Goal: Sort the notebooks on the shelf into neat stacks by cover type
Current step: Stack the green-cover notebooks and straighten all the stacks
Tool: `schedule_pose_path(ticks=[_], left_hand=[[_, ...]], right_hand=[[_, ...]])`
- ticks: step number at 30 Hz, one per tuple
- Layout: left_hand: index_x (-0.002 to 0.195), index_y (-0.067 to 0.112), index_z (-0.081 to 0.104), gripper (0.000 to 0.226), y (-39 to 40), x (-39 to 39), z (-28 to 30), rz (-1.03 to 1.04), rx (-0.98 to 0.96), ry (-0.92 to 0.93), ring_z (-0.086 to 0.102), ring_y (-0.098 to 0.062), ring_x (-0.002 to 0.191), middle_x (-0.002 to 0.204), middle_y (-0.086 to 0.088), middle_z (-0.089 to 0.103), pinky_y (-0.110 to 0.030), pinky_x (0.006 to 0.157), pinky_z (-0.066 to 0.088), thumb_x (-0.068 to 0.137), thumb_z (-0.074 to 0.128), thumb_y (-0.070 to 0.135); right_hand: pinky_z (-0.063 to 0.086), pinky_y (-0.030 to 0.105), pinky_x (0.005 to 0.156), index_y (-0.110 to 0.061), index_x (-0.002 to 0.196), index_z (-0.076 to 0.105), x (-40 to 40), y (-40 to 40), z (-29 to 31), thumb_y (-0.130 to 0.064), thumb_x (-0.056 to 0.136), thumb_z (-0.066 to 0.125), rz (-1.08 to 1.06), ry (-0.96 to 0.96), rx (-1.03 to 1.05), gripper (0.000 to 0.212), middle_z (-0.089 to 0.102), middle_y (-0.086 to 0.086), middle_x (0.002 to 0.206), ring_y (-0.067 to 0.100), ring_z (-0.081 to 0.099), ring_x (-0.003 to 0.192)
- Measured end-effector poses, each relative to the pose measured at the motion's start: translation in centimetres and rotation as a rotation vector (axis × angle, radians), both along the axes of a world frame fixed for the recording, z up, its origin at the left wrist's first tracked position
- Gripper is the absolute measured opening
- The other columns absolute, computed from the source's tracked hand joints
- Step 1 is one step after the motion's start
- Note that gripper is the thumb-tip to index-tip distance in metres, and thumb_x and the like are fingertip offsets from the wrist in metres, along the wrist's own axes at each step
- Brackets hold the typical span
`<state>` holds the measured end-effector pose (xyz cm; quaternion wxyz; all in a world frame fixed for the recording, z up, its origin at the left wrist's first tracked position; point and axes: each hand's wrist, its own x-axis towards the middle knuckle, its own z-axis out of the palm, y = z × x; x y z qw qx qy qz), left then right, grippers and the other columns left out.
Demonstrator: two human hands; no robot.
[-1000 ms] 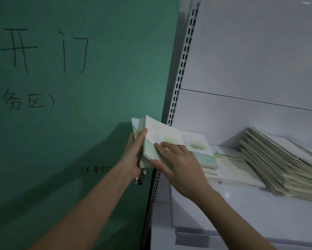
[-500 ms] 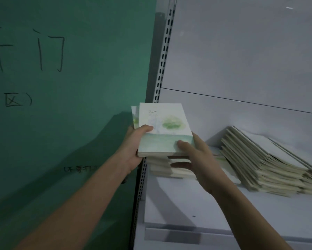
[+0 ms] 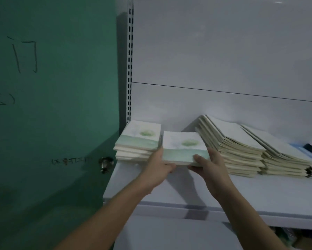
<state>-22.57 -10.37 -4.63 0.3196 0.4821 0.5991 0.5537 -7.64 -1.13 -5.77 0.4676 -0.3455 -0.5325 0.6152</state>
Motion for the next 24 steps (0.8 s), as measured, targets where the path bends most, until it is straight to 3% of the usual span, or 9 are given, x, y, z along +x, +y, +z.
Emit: schedule_pose_path(ticks=[3, 6, 9, 11, 14, 17, 21, 24], left_hand=[[0.142, 0.013, 0.045, 0.05, 0.4, 1.4, -2.4, 0.196, 0.025, 0.277, 0.042, -0.007, 0.12, 0.139, 0.003, 0.036, -0.016, 0.097, 0.039, 0.094, 0.056, 0.003], [0.141, 0.011, 0.048, 0.048, 0.7, 1.8, -4.0, 0.278, 0.02, 0.435, 0.034, -0.016, 0.139, 0.152, -0.002, 0.03, -0.027, 0.113, 0.031, 0.094, 0.058, 0.005], [0.133, 0.009, 0.058, 0.04, 0.4, 2.3, -5.1, 0.32, 0.055, 0.579, 0.039, -0.015, 0.134, 0.153, -0.003, 0.031, -0.021, 0.111, 0.031, 0.093, 0.061, 0.005], [0.128, 0.009, 0.062, 0.035, 0.6, 2.3, -5.5, 0.344, 0.1, 0.631, 0.047, -0.005, 0.114, 0.145, -0.002, 0.037, -0.008, 0.099, 0.034, 0.093, 0.059, 0.004], [0.121, 0.007, 0.067, 0.03, 1.1, 2.2, -5.2, 0.337, 0.135, 0.69, 0.046, -0.001, 0.093, 0.12, 0.005, 0.044, 0.002, 0.084, 0.03, 0.092, 0.06, 0.001], [0.119, 0.004, 0.068, 0.03, 2.2, 1.3, -4.6, 0.348, 0.137, 0.725, 0.049, -0.007, 0.094, 0.112, 0.002, 0.049, -0.009, 0.087, 0.036, 0.091, 0.06, -0.001], [0.121, 0.0, 0.066, 0.038, 3.0, 0.4, -5.4, 0.354, 0.124, 0.803, 0.06, -0.028, 0.11, 0.126, -0.015, 0.059, -0.026, 0.099, 0.042, 0.088, 0.051, -0.014], [0.121, 0.0, 0.066, 0.037, 3.2, -0.1, -5.9, 0.355, 0.146, 0.804, 0.059, -0.028, 0.115, 0.129, -0.015, 0.06, -0.029, 0.104, 0.041, 0.089, 0.052, -0.012]], right_hand=[[0.06, 0.043, 0.076, 0.0, 0.128, 0.049, -0.1, 0.9, -1.7, -0.012, 0.082, 0.07, -0.024, -0.02, -0.053, 0.051, 0.061, 0.022, 0.121, 0.033, 0.067, 0.102], [0.056, 0.046, 0.089, -0.005, 0.122, 0.056, 0.2, 0.8, -2.7, -0.016, 0.085, 0.071, -0.007, -0.079, -0.052, 0.041, 0.067, 0.014, 0.116, 0.027, 0.068, 0.102], [0.055, 0.037, 0.086, -0.012, 0.12, 0.057, 1.4, -0.9, -3.0, -0.011, 0.081, 0.068, 0.014, -0.189, 0.102, 0.04, 0.066, 0.005, 0.117, 0.019, 0.065, 0.101], [0.045, 0.026, 0.087, -0.014, 0.13, 0.049, 1.9, -1.3, -3.3, -0.009, 0.088, 0.061, -0.04, -0.371, 0.272, 0.044, 0.055, -0.002, 0.125, 0.014, 0.055, 0.108], [0.037, 0.023, 0.092, -0.006, 0.133, 0.048, 1.5, -0.7, -4.2, -0.004, 0.092, 0.056, -0.176, -0.59, 0.478, 0.042, 0.043, 0.007, 0.132, 0.019, 0.048, 0.111], [0.042, 0.029, 0.09, -0.004, 0.122, 0.054, 0.2, -0.2, -4.5, 0.004, 0.09, 0.054, -0.228, -0.615, 0.56, 0.032, 0.035, 0.011, 0.136, 0.024, 0.05, 0.104], [0.039, 0.027, 0.087, -0.002, 0.13, 0.052, -0.9, 1.7, -4.8, 0.004, 0.09, 0.052, -0.181, -0.675, 0.569, 0.041, 0.03, 0.018, 0.145, 0.032, 0.056, 0.105], [0.037, 0.024, 0.082, -0.004, 0.136, 0.049, -0.9, 1.9, -5.0, 0.002, 0.092, 0.049, -0.174, -0.688, 0.537, 0.045, 0.023, 0.017, 0.153, 0.028, 0.057, 0.101]])
